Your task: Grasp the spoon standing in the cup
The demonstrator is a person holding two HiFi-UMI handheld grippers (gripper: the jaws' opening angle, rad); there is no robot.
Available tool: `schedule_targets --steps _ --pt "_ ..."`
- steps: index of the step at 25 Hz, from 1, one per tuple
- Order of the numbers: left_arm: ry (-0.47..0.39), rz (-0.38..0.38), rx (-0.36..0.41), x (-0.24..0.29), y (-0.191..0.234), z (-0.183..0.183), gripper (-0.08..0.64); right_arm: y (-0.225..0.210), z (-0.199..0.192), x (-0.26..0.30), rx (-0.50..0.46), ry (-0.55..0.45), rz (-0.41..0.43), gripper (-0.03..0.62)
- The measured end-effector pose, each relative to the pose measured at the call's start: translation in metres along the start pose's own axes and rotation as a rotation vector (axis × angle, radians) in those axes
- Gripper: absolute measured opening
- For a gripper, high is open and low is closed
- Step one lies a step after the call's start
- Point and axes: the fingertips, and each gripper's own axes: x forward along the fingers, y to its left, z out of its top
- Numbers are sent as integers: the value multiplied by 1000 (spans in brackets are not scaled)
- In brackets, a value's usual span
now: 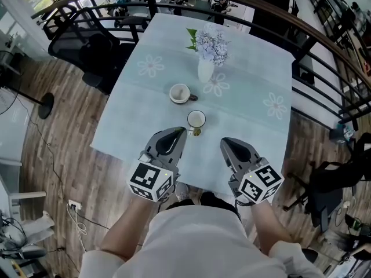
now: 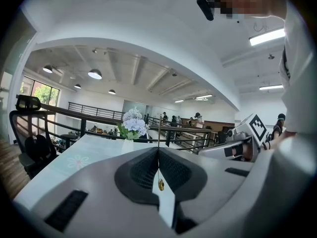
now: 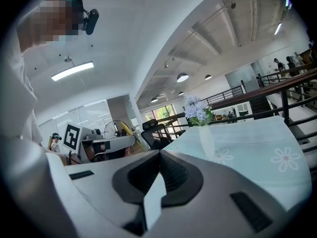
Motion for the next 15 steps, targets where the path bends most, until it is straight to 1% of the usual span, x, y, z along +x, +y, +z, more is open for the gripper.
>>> schedule_targets --steps 10,15 --pt "-9 -15 34 -6 -6 6 23 8 3 -2 -12 -7 -2 21" --pt "-7 -18 35 -7 -5 4 23 10 2 -2 -12 -5 -2 21"
